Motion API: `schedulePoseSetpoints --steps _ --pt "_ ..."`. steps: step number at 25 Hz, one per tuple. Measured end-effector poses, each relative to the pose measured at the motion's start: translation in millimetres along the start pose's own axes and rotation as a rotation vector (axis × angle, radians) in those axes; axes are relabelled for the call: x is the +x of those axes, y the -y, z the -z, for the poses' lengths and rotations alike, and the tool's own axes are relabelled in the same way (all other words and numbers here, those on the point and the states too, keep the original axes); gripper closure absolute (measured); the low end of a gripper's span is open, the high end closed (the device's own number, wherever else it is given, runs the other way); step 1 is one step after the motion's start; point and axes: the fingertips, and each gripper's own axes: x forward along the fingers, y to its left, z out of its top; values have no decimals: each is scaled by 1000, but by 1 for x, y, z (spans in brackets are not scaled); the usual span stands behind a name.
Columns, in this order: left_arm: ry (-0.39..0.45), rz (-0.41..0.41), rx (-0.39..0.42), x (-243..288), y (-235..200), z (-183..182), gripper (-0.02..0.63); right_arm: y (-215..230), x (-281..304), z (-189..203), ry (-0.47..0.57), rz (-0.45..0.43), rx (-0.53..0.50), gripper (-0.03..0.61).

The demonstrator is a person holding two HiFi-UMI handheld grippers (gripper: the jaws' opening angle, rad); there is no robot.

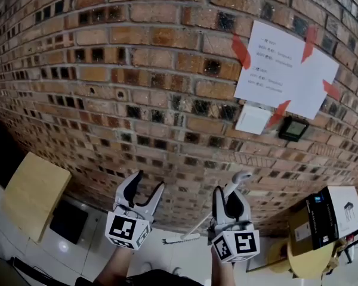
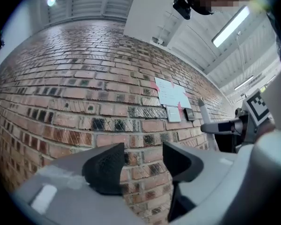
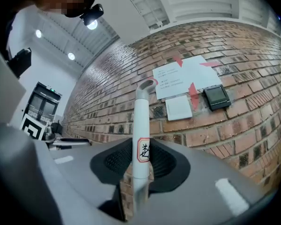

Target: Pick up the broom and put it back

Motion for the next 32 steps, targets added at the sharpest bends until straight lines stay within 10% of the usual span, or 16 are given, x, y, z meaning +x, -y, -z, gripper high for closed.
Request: schedulePoseSetpoints --steps 32 --pt "-37 12 -64 -16 -25 27 357 -23 12 25 -84 35 -21 471"
